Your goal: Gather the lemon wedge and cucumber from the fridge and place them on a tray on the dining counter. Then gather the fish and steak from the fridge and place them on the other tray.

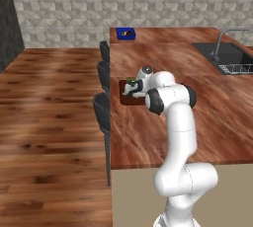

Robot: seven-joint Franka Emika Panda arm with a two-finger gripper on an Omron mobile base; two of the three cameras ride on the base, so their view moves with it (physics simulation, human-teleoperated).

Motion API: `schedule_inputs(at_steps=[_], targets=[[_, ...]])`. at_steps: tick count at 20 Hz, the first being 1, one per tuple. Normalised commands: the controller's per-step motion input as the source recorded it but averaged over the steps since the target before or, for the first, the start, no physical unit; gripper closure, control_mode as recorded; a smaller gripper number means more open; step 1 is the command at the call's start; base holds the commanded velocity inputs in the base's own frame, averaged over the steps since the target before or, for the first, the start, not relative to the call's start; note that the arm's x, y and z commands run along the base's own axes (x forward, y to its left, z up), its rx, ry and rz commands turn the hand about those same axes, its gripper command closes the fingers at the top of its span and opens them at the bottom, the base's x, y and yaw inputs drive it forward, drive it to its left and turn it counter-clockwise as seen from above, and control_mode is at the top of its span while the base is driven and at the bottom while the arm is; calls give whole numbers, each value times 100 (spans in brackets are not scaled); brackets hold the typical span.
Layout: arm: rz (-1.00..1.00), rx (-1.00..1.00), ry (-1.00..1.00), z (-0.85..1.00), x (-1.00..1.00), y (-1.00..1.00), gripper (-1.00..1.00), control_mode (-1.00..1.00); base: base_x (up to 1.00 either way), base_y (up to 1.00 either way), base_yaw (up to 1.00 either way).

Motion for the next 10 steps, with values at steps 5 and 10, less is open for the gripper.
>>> schedule_inputs(at_steps=[5,10], targets=[[0,0,4,78,-10,0,-100,-100,0,0,0],[0,0,3,83,-40,0,-100,-100,0,0,0]])
